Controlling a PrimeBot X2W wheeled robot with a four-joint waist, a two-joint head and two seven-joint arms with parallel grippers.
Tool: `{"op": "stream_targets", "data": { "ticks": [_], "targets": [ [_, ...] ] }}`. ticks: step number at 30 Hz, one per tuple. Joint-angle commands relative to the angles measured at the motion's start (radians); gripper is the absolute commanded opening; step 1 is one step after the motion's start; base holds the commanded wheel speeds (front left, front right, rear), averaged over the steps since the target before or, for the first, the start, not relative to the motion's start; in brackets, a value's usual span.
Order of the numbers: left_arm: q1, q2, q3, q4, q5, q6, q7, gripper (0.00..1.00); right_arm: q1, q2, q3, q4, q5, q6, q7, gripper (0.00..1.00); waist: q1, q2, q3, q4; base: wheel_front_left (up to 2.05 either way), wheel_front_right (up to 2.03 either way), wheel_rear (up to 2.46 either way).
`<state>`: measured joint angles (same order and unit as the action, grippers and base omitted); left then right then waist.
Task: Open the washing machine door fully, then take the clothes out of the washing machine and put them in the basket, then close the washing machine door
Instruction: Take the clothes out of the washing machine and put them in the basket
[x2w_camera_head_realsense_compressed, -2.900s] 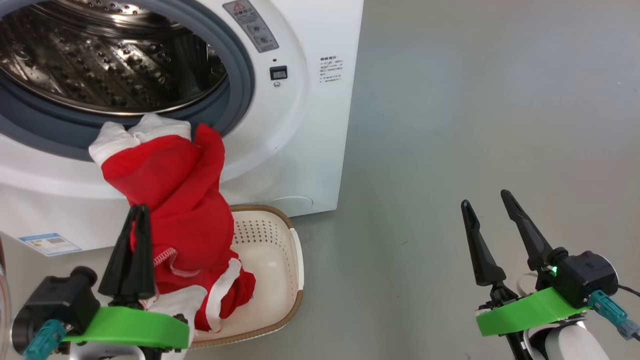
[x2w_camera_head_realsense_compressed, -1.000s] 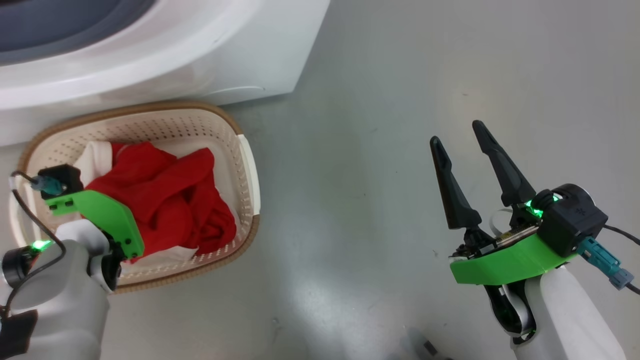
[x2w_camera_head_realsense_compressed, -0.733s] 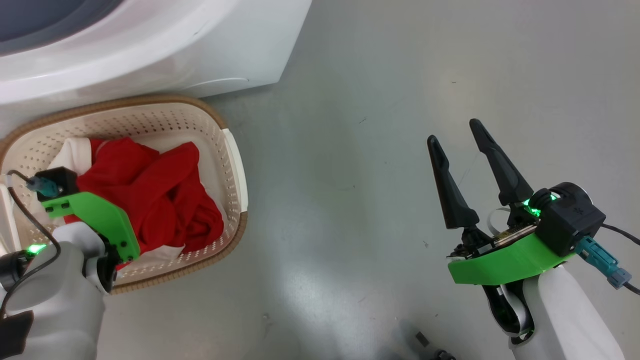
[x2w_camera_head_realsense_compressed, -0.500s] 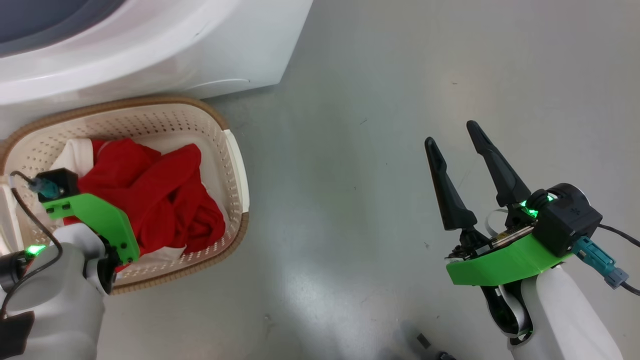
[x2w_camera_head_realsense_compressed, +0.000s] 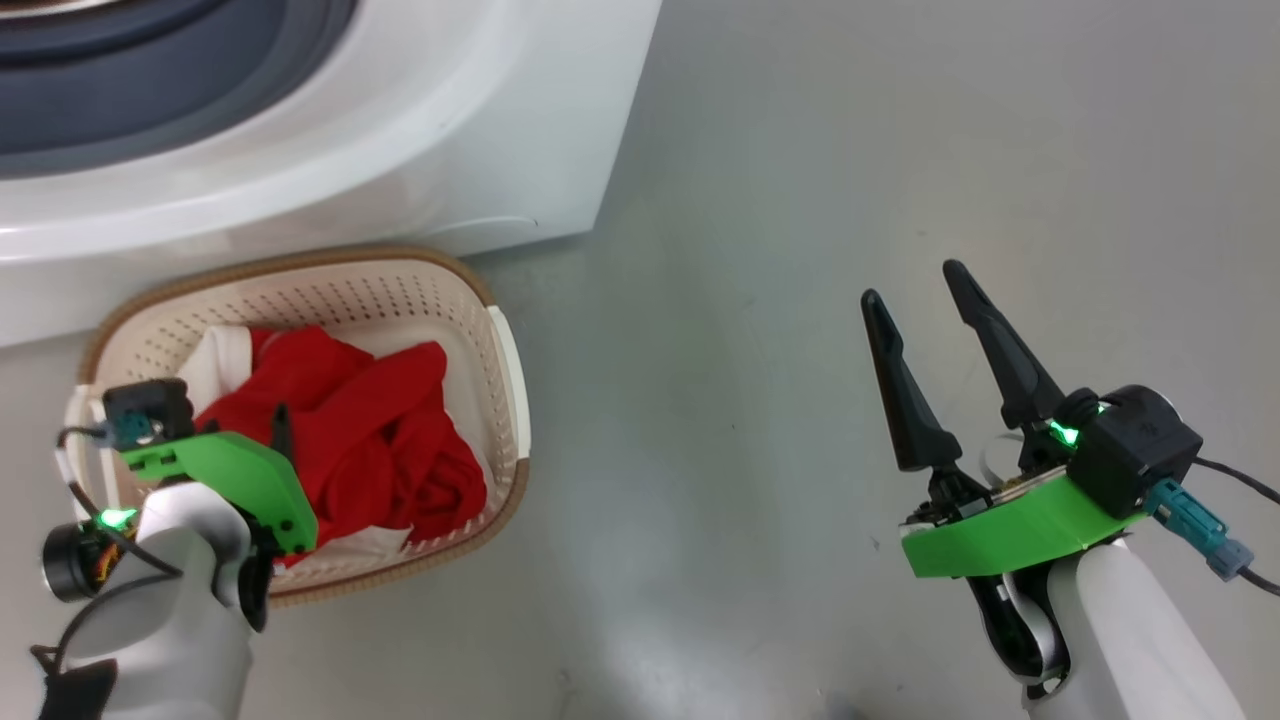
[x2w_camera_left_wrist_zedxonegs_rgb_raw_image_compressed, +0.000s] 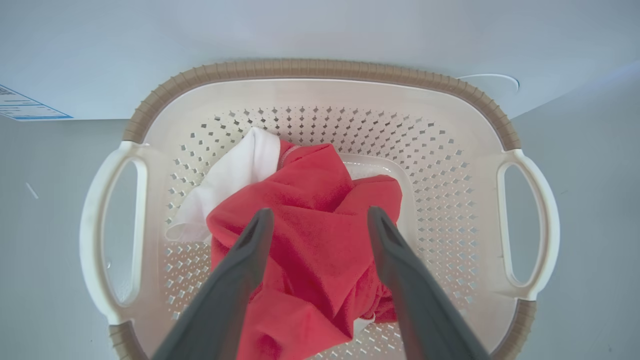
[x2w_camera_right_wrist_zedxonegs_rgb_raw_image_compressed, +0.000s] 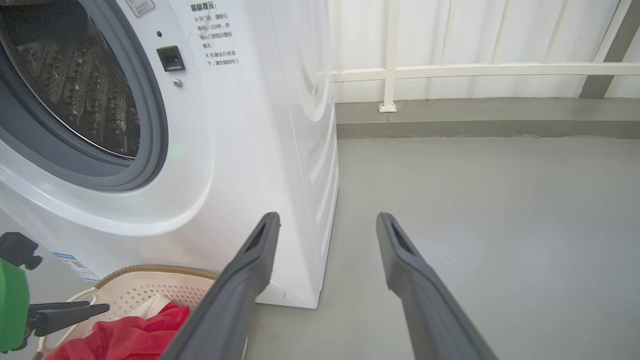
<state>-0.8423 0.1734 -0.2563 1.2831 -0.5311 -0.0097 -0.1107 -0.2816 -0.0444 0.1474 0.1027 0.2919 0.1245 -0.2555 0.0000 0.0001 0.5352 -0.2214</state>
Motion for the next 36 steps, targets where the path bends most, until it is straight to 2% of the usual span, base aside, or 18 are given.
{"op": "stream_targets", "data": {
  "ticks": [1,7,14,20,29,36],
  "targets": [
    [0.023,0.029,0.017,-0.017,-0.005,-0.003,-0.021,1.0,0.029,-0.006,0.017,-0.018,-0.002,0.006,-0.006,1.0,0.0,-0.0001,-0.044,0.022,0.0,0.0,0.0],
    [0.063,0.004,0.009,-0.054,-0.003,-0.02,-0.118,1.0,0.053,-0.006,0.008,-0.006,-0.014,0.006,-0.006,1.0,0.0,-0.0001,-0.116,0.046,0.0,0.0,0.0],
    [0.128,-0.017,0.015,-0.154,0.004,-0.014,-0.149,1.0,0.072,-0.006,0.003,0.006,-0.027,0.006,-0.006,1.0,0.0,-0.0001,-0.191,0.065,0.0,0.0,0.0],
    [0.237,-0.013,0.064,-0.393,0.036,0.031,-0.151,1.0,0.091,-0.006,-0.006,0.016,-0.035,0.006,-0.006,1.0,0.0,-0.0001,-0.251,0.078,0.0,0.0,0.0],
    [0.414,-0.016,0.084,-0.694,0.097,0.043,-0.151,1.0,0.126,-0.006,-0.036,0.024,-0.051,0.006,-0.006,1.0,0.0,-0.0001,-0.333,0.096,0.0,0.0,0.0],
    [0.516,-0.02,0.082,-0.86,0.104,0.051,-0.15,1.0,0.147,-0.006,-0.071,0.013,-0.069,0.006,-0.006,1.0,0.0,-0.0001,-0.376,0.115,0.0,0.0,0.0]
  ]
}}
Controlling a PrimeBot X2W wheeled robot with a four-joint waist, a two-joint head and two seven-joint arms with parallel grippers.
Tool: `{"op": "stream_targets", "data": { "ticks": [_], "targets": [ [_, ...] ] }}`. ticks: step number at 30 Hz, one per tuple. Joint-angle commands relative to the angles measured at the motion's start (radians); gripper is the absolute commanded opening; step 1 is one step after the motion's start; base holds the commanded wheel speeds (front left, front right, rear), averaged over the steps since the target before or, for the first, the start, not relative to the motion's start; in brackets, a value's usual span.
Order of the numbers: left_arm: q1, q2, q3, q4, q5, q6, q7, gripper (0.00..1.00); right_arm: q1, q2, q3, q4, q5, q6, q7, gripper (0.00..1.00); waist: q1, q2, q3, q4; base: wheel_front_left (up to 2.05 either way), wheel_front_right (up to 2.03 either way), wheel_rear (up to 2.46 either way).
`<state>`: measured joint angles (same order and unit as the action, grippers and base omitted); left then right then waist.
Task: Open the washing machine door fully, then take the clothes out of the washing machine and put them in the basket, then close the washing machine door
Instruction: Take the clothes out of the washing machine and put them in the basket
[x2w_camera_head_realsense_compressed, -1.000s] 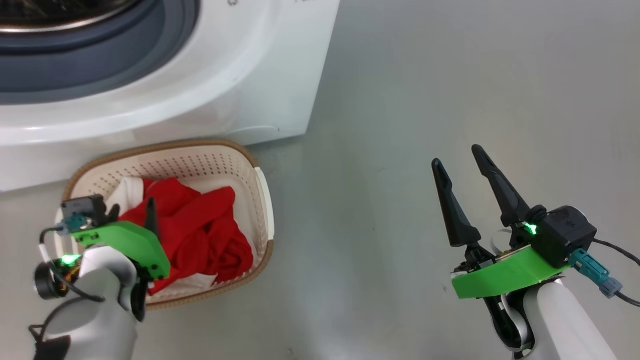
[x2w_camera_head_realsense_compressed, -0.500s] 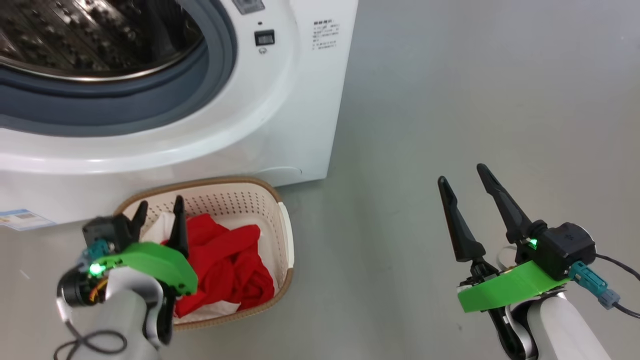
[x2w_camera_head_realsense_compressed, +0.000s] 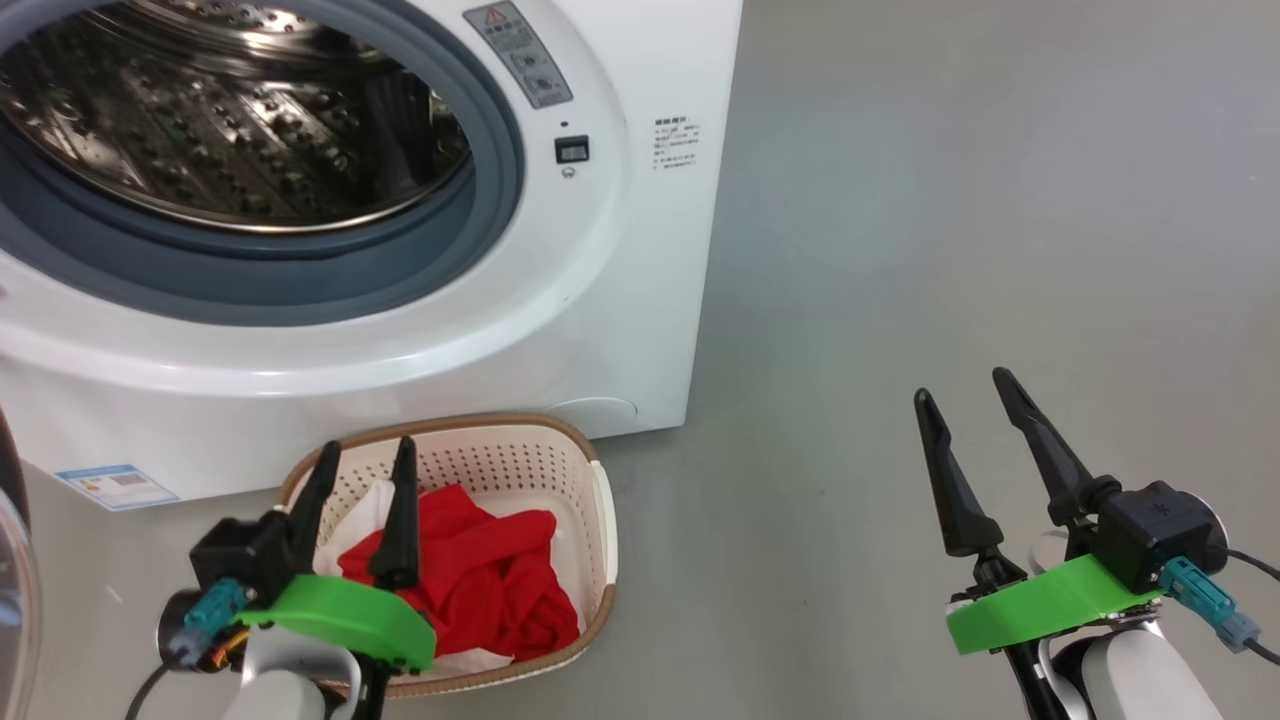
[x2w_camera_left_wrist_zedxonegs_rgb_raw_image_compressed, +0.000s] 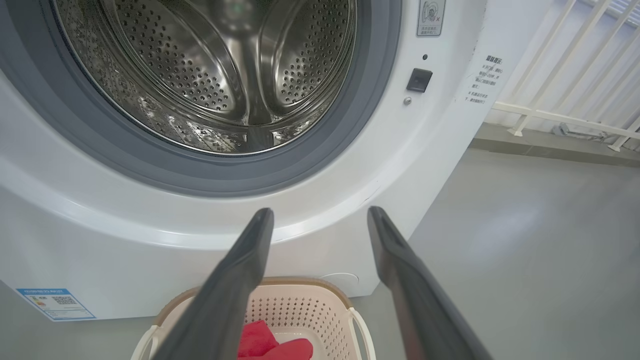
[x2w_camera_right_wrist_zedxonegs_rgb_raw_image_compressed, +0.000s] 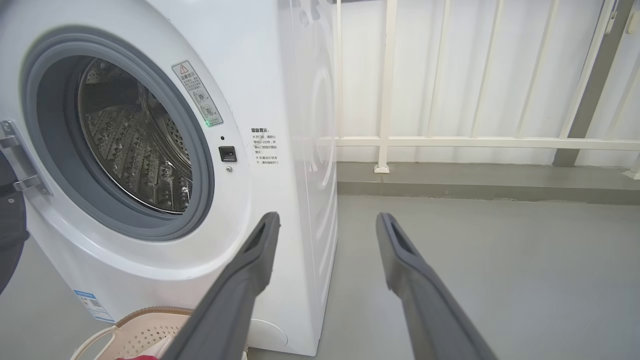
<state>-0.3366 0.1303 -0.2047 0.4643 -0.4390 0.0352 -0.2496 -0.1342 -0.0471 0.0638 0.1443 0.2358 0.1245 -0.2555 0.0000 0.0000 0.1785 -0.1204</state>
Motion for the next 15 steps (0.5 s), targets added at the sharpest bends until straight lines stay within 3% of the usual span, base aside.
{"op": "stream_targets", "data": {
  "ticks": [1,11,15],
  "targets": [
    [0.022,0.025,0.028,-0.061,0.011,0.007,-0.009,1.0,0.002,-0.003,0.009,-0.029,-0.018,0.006,-0.006,1.0,0.0,0.0,-0.024,0.016,0.0,0.0,0.0],
    [0.123,0.055,0.033,-0.239,0.039,0.041,-0.01,1.0,0.031,-0.003,-0.017,-0.03,-0.031,0.006,-0.006,1.0,0.0,0.0,-0.078,0.033,0.0,0.0,0.0],
    [0.189,0.07,0.04,-0.306,0.054,0.079,-0.006,1.0,0.064,-0.003,-0.036,-0.029,-0.032,0.006,-0.006,1.0,0.0,0.0,-0.123,0.035,0.0,0.0,0.0]
  ]
}}
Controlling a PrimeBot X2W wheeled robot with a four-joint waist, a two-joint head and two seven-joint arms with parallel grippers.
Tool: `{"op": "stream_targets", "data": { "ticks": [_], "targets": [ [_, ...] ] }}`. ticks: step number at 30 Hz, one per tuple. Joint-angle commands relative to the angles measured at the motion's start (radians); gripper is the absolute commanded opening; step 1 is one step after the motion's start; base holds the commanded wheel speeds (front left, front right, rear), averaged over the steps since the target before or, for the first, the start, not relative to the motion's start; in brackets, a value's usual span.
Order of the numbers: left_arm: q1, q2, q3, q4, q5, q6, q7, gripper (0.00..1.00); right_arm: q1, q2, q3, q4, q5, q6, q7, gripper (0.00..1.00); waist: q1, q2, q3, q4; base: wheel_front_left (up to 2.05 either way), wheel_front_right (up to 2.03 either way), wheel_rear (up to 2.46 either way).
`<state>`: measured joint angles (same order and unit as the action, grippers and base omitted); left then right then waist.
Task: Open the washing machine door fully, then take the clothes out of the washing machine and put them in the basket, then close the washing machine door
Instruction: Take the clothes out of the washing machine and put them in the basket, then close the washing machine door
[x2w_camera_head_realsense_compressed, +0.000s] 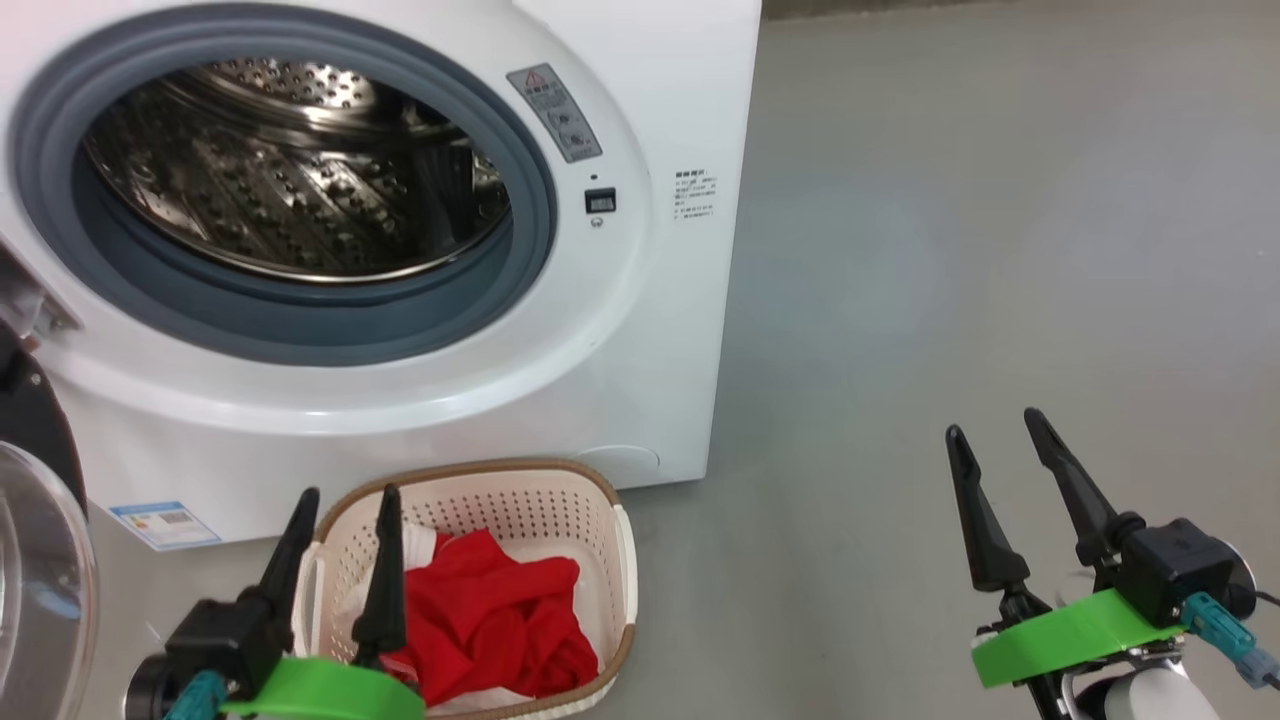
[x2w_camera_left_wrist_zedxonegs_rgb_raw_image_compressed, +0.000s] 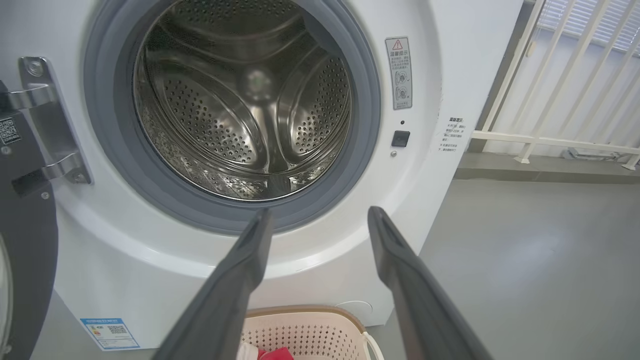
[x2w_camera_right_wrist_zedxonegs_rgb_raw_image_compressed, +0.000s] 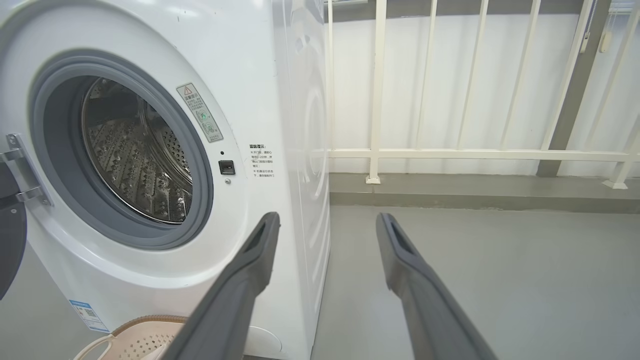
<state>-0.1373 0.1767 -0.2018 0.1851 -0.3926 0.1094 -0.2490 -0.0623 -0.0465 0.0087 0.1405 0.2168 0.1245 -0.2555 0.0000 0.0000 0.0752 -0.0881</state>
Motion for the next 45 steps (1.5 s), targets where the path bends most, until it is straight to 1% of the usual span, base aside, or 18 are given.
{"op": "stream_targets", "data": {
  "ticks": [1,7,13,19,34,40,45],
  "targets": [
    [0.004,0.026,0.039,-0.039,0.01,0.014,-0.003,1.0,-0.001,-0.004,0.015,-0.026,-0.013,0.006,-0.006,1.0,0.0,0.0,-0.027,0.002,0.0,0.0,0.0],
    [0.079,0.044,0.05,-0.109,0.021,0.053,0.013,1.0,0.041,-0.004,0.004,-0.036,-0.013,0.006,-0.006,1.0,0.0,0.0,-0.069,0.005,0.0,0.0,0.0],
    [0.136,0.062,0.073,-0.144,0.011,0.071,0.018,1.0,0.069,-0.004,-0.006,-0.05,-0.017,0.006,-0.006,1.0,0.0,0.0,-0.087,0.008,0.0,0.0,0.0],
    [0.168,0.064,0.074,-0.148,0.002,0.078,0.023,1.0,0.089,-0.004,-0.008,-0.06,-0.016,0.006,-0.004,1.0,0.0,0.0,-0.096,0.007,0.0,0.0,0.0],
    [0.174,0.074,0.063,-0.129,0.006,0.092,0.035,1.0,0.102,-0.004,-0.01,-0.068,-0.015,0.006,0.001,1.0,0.0,0.0,-0.107,-0.003,-0.08,0.08,0.0],
    [0.176,0.077,0.059,-0.135,0.005,0.095,0.036,1.0,0.106,-0.004,-0.01,-0.074,-0.013,0.006,0.002,1.0,0.0,0.0,-0.105,-0.001,-0.9,0.9,0.0],
    [0.173,0.08,0.055,-0.139,0.004,0.096,0.042,1.0,0.106,-0.004,-0.009,-0.075,-0.013,0.006,0.003,1.0,0.0,0.0,-0.099,0.005,-1.65,1.65,0.0]
  ]
}}
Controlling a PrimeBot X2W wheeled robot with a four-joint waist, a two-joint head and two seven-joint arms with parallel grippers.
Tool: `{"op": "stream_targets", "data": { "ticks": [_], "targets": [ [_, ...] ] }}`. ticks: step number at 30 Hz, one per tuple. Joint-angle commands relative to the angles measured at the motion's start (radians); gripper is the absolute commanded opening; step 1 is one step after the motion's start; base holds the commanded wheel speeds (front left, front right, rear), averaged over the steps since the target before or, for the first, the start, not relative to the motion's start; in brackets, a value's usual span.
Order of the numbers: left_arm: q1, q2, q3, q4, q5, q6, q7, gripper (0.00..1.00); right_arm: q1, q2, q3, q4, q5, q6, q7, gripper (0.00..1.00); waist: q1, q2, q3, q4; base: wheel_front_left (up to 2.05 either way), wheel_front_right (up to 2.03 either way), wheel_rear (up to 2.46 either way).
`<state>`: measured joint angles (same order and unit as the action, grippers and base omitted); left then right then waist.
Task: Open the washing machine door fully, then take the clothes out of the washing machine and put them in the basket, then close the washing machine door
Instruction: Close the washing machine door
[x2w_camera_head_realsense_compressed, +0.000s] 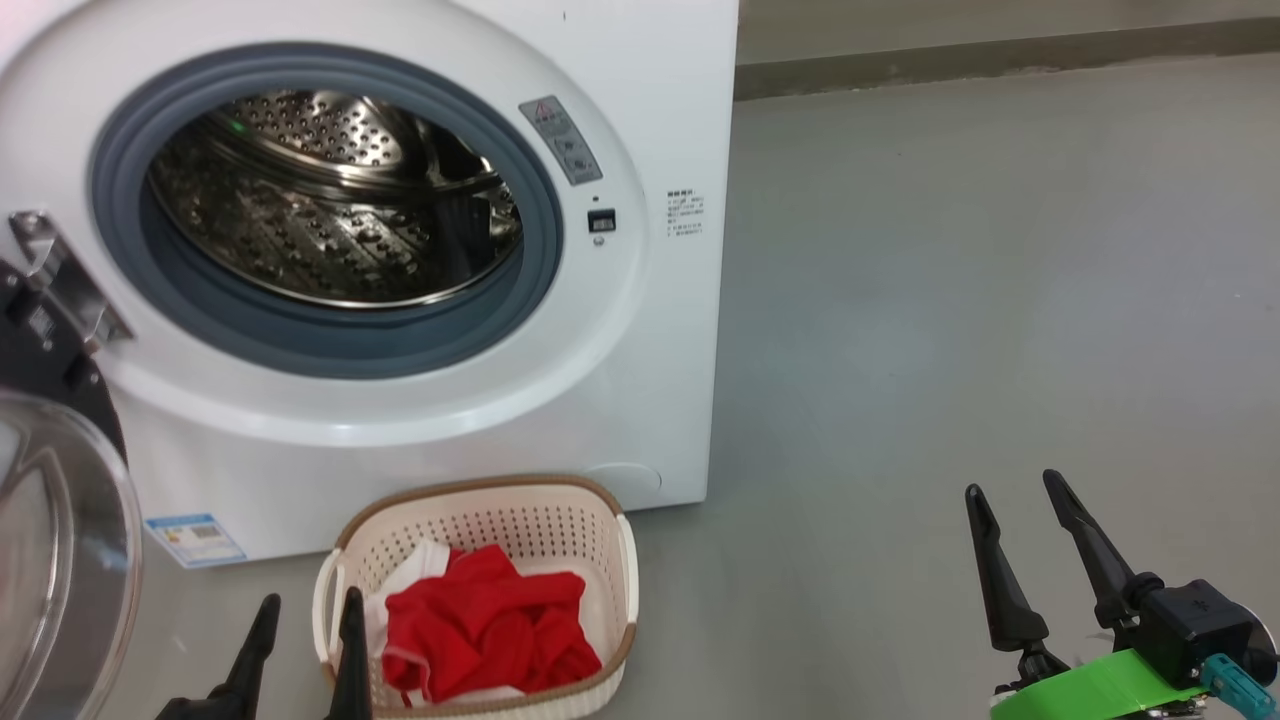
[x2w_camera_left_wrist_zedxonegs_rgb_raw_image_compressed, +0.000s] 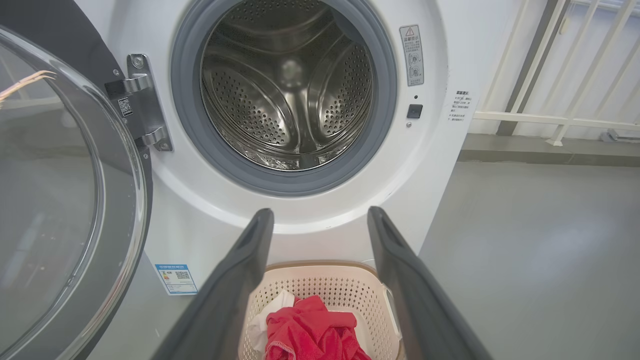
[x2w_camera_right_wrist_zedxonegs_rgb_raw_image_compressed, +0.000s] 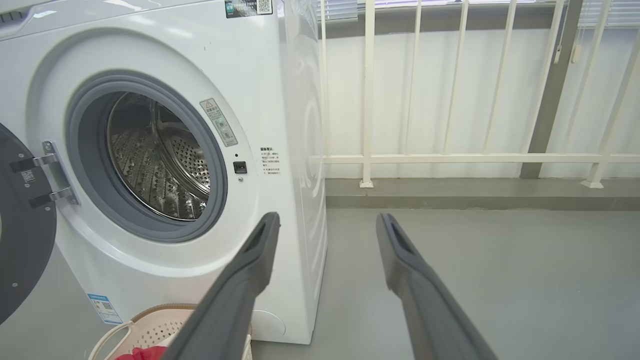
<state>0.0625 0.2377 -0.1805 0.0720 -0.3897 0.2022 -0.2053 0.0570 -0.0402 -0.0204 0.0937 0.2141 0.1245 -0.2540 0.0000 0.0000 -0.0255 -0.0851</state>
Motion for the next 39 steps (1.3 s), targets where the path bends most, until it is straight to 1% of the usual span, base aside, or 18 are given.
{"op": "stream_targets", "data": {
  "ticks": [1,6,12,28,33,39],
  "targets": [
    [-0.028,0.018,0.034,-0.029,0.001,0.004,-0.004,1.0,-0.013,-0.01,0.02,-0.028,-0.01,0.006,0.001,1.0,0.0,0.0,0.003,0.003,-1.97,1.97,0.0],
    [-0.033,0.017,0.028,-0.043,-0.007,-0.007,-0.01,1.0,-0.016,-0.01,0.022,-0.03,-0.012,0.006,0.004,1.0,0.0,0.0,0.007,0.009,-1.56,1.56,0.0],
    [-0.037,0.019,0.024,-0.05,0.006,0.006,-0.013,1.0,-0.019,-0.01,0.024,-0.034,-0.015,0.006,0.006,1.0,0.0,0.0,0.015,0.013,-0.81,0.81,0.0],
    [-0.047,0.018,0.017,-0.034,0.007,0.004,-0.034,1.0,-0.019,-0.01,0.026,-0.032,-0.016,0.006,0.008,1.0,0.0,0.0,0.005,0.024,-0.04,0.04,0.0],
    [-0.047,0.019,0.015,-0.037,0.013,0.007,-0.037,1.0,-0.02,-0.01,0.03,-0.035,-0.016,0.006,0.008,1.0,0.0,0.0,0.002,0.037,0.0,0.0,0.0],
    [-0.048,0.026,0.012,-0.056,0.029,0.027,-0.033,1.0,-0.023,-0.01,0.035,-0.04,-0.016,0.006,0.008,1.0,0.0,0.0,0.003,0.074,0.0,0.0,0.0]
  ]
}}
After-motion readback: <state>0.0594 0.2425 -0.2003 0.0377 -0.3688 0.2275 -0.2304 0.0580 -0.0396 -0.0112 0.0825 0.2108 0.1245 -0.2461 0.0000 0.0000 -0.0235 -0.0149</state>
